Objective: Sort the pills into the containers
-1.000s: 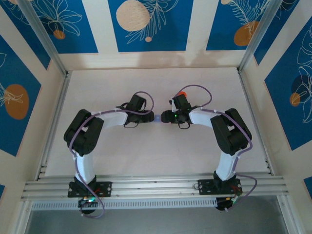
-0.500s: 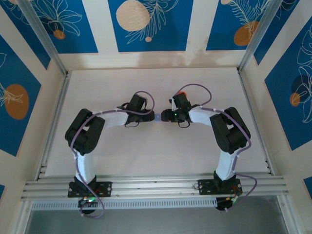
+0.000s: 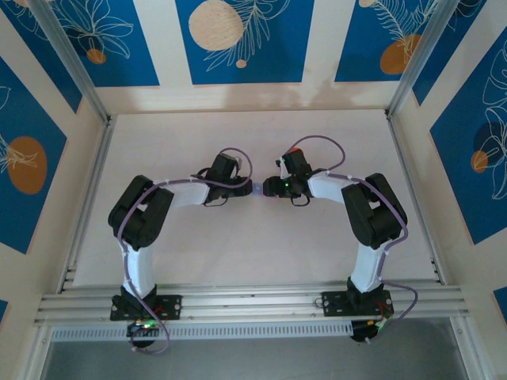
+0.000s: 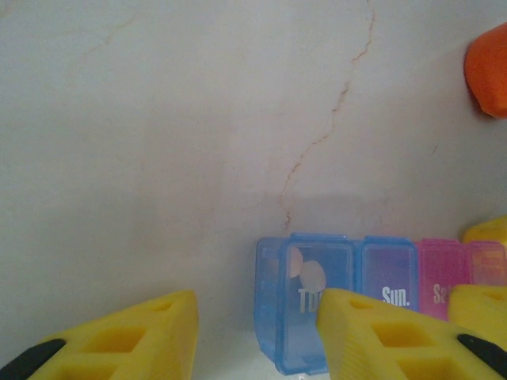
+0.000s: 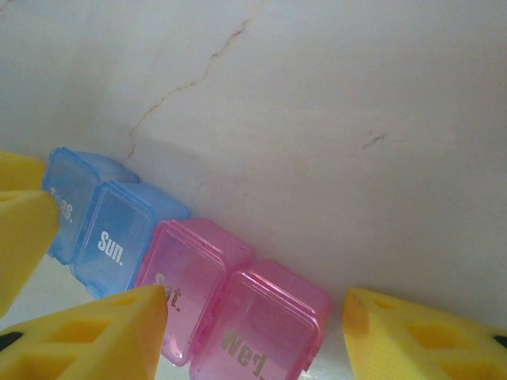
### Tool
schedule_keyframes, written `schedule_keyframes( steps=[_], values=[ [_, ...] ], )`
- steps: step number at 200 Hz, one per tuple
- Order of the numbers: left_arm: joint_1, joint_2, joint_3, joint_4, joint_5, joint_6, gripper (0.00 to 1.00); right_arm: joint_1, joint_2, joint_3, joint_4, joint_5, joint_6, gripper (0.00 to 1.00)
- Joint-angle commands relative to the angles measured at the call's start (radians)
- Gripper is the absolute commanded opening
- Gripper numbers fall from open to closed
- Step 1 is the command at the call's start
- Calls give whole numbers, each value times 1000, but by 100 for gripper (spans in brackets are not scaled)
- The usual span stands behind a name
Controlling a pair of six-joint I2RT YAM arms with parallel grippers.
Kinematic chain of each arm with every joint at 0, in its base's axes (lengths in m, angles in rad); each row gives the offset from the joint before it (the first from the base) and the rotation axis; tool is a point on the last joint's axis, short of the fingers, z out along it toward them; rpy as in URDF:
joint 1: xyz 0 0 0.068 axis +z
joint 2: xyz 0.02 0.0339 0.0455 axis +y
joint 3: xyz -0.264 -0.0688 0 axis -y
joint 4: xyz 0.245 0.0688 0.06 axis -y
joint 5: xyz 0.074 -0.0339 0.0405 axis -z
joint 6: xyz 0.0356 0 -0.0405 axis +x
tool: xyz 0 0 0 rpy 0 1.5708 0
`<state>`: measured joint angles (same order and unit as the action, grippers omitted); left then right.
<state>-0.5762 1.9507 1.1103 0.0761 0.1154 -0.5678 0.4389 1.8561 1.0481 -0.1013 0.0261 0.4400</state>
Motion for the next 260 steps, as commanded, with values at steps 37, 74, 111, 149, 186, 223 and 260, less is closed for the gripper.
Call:
schedule_keyframes(
  steps=[37, 74, 111, 149, 186, 223, 260],
  values=[
    [7, -26, 8, -199, -13, 41, 47, -21, 19, 1, -61, 20, -17, 61],
    [11, -111, 55, -203, -14, 26, 55, -29, -16, 14, -56, -23, -2, 64],
    [22, -191, 48, -191, -28, 27, 59, -39, -95, 12, -61, -50, 0, 67],
    [26, -381, -96, -63, -40, 105, 60, -41, -223, -16, -100, -29, -36, 67],
    [27, -649, -306, 68, -129, 268, 76, -42, -408, -123, -104, 31, -119, 67],
    [30, -896, -546, 258, -351, 409, 97, -85, -645, -306, -5, 195, -188, 67],
    [32, -972, -727, 469, -624, 527, 100, -160, -810, -464, 141, 321, -219, 72]
  ],
)
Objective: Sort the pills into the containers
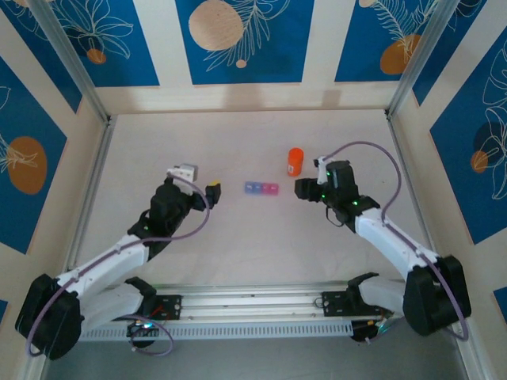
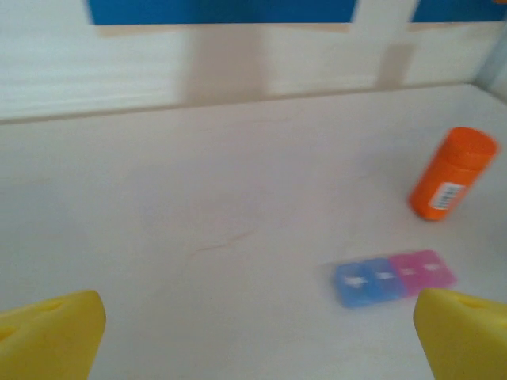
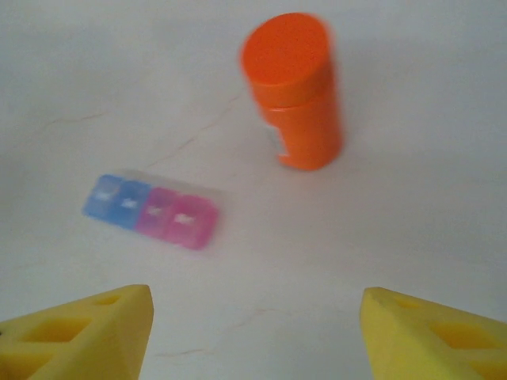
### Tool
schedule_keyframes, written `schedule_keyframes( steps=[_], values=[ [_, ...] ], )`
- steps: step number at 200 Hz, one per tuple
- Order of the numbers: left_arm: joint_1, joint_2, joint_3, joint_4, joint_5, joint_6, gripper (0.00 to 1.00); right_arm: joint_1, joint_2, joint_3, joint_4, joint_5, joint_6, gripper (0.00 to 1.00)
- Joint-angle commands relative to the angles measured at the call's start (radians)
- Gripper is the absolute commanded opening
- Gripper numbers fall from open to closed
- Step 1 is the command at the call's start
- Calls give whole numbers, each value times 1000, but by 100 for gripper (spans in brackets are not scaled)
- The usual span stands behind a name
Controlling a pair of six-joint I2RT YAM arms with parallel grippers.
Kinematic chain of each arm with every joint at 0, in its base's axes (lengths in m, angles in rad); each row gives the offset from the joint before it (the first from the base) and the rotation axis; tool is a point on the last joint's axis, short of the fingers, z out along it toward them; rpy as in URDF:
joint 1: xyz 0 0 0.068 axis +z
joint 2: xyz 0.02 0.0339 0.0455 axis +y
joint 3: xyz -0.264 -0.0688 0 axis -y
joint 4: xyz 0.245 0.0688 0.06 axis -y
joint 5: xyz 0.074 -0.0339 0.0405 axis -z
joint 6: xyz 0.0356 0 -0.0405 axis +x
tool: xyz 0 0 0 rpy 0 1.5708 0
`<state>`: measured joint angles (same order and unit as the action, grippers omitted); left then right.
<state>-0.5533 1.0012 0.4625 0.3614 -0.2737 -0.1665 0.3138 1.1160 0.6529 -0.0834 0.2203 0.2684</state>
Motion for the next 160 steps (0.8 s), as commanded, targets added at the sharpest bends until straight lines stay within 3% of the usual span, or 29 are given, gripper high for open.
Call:
schedule_keyframes(
  steps=[1, 9, 12, 15, 60, 80, 160],
  values=[
    [9, -22, -81, 187, -244, 128, 100, -35, -72, -71, 126, 131, -48, 73],
    [9, -24, -100, 203, -292, 147, 100, -50, -87, -94, 154, 149, -57, 77],
    [9, -23, -107, 209, -307, 155, 100, -54, -89, -102, 165, 152, -60, 94],
    [9, -22, -113, 218, -323, 161, 100, -59, -90, -110, 175, 155, -63, 100],
    [15, 74, -220, 476, -510, 249, 100, -140, -40, -149, 244, 152, -30, 99],
    [20, 98, -242, 570, -517, 275, 100, -155, -5, -171, 324, 168, -62, 99],
    [51, 180, -251, 578, -557, 365, 100, -300, 106, -252, 473, 139, 75, 99]
  ],
)
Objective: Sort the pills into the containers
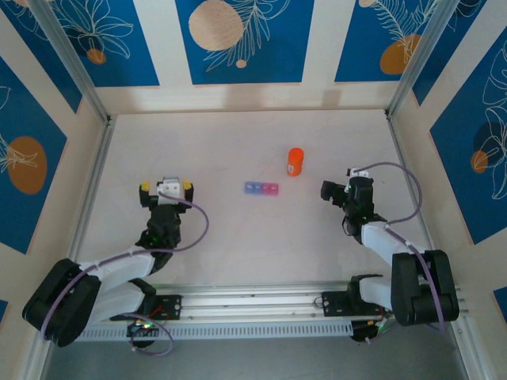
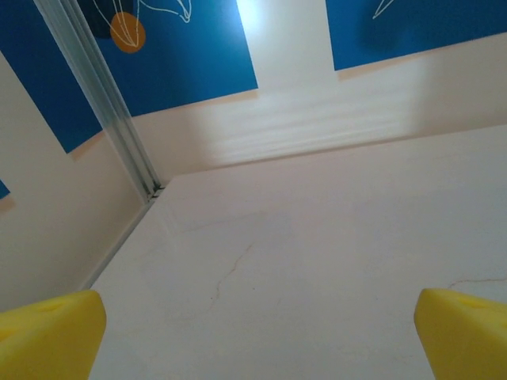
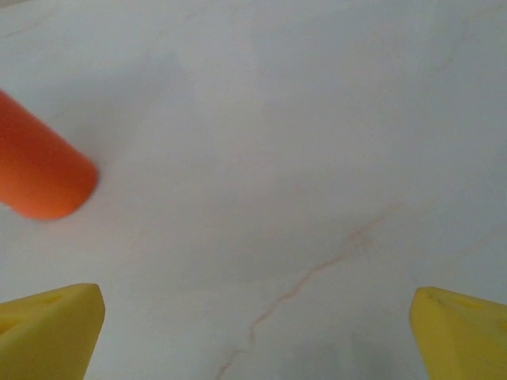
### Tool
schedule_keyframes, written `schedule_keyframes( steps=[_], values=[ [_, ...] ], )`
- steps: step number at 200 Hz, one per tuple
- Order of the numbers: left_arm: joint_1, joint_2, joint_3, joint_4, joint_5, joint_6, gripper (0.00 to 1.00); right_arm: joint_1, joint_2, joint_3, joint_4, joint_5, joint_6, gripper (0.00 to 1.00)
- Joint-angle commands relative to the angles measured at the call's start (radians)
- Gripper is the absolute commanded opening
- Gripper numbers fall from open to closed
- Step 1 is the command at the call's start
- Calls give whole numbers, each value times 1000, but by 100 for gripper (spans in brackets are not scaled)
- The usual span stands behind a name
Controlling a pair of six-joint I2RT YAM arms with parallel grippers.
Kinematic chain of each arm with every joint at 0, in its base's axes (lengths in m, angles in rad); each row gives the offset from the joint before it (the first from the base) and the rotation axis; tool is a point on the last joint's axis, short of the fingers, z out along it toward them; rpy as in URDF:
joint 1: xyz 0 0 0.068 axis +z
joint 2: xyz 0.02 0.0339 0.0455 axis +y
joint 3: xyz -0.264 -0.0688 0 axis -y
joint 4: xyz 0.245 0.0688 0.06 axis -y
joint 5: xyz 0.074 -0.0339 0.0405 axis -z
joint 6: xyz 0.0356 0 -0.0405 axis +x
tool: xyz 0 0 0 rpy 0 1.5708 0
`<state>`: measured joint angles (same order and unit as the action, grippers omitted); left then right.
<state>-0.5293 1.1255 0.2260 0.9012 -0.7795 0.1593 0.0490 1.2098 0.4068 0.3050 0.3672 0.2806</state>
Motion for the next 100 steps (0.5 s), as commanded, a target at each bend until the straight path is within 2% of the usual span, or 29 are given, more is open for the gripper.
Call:
schedule_keyframes(
  steps=[1, 23, 41, 75, 100],
  values=[
    [27, 60, -16, 42, -52, 39, 100, -36, 13, -6, 86, -8, 65, 99],
    [31, 161, -56, 167, -50, 37, 100, -61, 49, 7, 116, -14, 94, 99],
    [33, 240, -62, 306, -40, 87, 100, -72, 95, 37, 122, -1, 104, 99],
    [39, 349, -12, 374, -5, 141, 100, -78, 162, 95, 117, 22, 72, 99],
    [43, 410, 27, 388, 21, 193, 99, -82, 159, 77, 169, 30, 45, 99]
  ],
)
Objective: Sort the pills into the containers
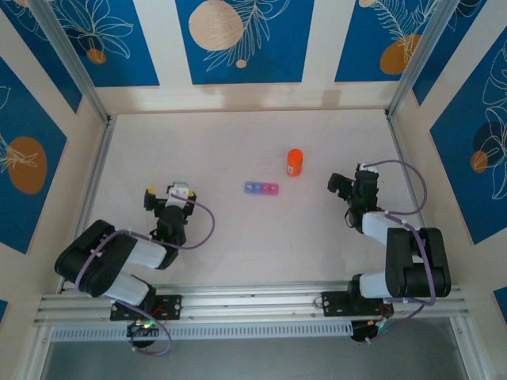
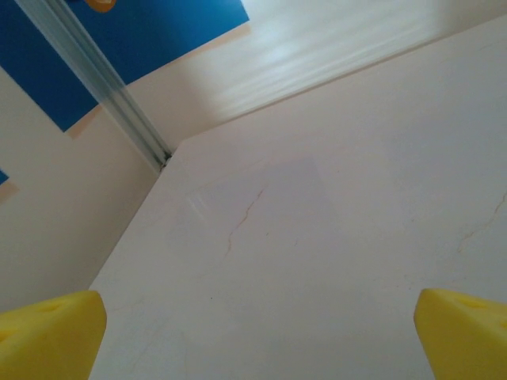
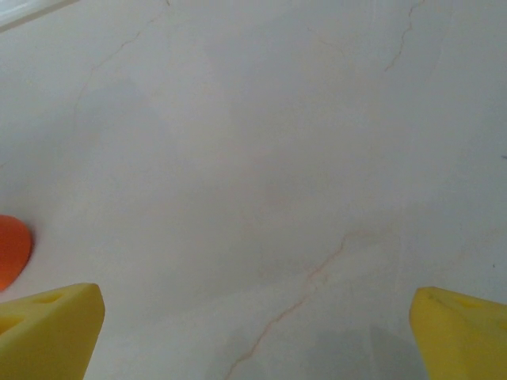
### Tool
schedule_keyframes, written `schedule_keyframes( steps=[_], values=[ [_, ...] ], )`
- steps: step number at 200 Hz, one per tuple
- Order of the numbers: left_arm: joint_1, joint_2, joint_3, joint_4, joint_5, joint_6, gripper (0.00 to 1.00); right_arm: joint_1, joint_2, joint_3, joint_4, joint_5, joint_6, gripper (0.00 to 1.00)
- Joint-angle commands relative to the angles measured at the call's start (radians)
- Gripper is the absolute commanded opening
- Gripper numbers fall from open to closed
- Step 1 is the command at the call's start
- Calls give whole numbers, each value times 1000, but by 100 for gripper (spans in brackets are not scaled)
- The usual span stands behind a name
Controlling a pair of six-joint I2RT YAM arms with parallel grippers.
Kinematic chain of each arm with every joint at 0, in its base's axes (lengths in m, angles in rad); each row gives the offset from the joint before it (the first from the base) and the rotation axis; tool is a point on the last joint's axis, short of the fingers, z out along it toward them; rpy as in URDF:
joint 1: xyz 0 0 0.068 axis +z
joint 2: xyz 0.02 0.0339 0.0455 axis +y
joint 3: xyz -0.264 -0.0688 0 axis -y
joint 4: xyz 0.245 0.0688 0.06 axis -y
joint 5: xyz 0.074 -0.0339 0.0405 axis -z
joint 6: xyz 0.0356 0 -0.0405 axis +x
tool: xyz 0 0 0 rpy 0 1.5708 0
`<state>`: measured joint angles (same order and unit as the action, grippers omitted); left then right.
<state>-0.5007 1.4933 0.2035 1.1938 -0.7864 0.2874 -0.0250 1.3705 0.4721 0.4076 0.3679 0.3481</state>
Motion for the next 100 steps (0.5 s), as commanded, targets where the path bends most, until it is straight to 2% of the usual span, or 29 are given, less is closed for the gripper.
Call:
schedule_keyframes(
  steps=[1, 18, 30, 35, 40, 47, 77, 100],
  values=[
    [16, 44, 51, 95, 28, 67, 99, -9, -2, 10, 70, 29, -24, 99],
    [24, 66, 64, 90, 72, 88, 99, -13, -6, -18, 134, 28, -43, 99],
    [57, 107, 51, 135, 155, 82, 99, -19, 15, -67, 254, 18, -53, 99],
    [75, 135, 43, 183, 165, 80, 99, -22, 31, -86, 323, 13, -59, 99],
    [82, 143, 42, 214, 141, 66, 99, -15, 24, -85, 315, 10, -66, 99],
    [96, 127, 39, 191, 155, 41, 99, -8, 9, -83, 289, 6, -76, 99],
    [180, 102, -6, 210, 255, -63, 99, 15, 28, -146, 435, -23, -125, 99],
    [234, 66, 4, 121, 325, -123, 99, 47, 39, -164, 491, -28, -170, 99]
  ],
)
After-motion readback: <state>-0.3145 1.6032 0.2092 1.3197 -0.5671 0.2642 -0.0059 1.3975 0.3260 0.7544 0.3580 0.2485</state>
